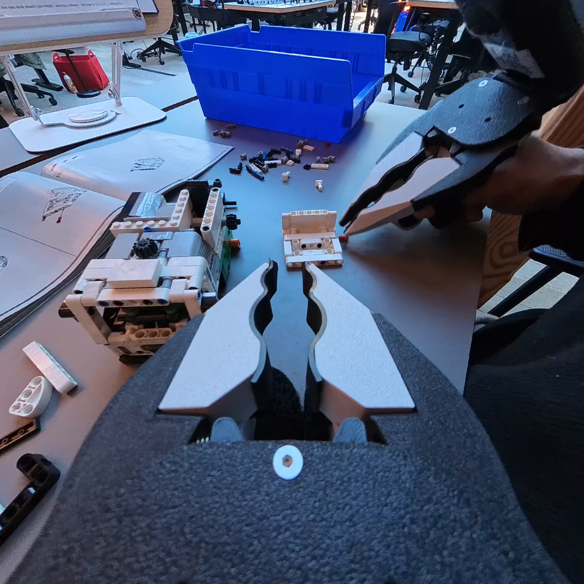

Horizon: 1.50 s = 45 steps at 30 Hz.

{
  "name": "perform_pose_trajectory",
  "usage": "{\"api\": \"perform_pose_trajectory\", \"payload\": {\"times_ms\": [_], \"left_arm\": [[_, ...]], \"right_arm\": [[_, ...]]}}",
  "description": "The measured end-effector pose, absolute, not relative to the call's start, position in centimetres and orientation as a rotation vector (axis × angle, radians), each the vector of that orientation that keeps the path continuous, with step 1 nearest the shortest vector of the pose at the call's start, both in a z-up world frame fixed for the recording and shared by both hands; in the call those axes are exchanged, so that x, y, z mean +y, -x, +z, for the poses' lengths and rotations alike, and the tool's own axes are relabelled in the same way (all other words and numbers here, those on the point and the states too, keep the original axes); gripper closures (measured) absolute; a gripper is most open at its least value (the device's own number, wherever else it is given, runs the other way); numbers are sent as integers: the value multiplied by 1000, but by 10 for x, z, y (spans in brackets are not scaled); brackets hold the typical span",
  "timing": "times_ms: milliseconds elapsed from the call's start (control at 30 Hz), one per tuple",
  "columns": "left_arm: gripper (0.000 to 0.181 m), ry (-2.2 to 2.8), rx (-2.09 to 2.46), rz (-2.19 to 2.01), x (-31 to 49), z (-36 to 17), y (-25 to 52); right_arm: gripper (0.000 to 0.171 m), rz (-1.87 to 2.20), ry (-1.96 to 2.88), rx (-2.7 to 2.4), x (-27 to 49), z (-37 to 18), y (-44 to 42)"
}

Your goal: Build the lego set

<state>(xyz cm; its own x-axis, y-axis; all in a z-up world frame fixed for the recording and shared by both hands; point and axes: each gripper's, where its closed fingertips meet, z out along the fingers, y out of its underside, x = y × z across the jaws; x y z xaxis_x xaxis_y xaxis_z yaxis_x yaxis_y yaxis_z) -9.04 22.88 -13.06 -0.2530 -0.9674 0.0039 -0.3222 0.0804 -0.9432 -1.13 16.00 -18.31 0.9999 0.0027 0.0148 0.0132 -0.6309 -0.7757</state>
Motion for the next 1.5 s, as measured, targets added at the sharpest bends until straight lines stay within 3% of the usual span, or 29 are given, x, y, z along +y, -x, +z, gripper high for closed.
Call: {"api": "perform_pose_trajectory", "payload": {"times_ms": [367,633,1000,1233,1500], "left_arm": [[167,1301,1680,-1197,228,-132,90],[167,1314,1671,-1193,230,-132,89],[166,1340,1674,-1194,232,-134,88],[166,1352,1671,-1192,233,-135,87],[166,1345,1686,-1186,231,-136,87]], "right_arm": [[158,-205,2158,166,152,-144,-88],[162,-470,2237,338,161,-167,-163],[161,-339,2329,388,163,-191,-163],[167,-388,2302,329,160,-177,-161],[167,-188,2148,-215,192,-130,-54]]}}
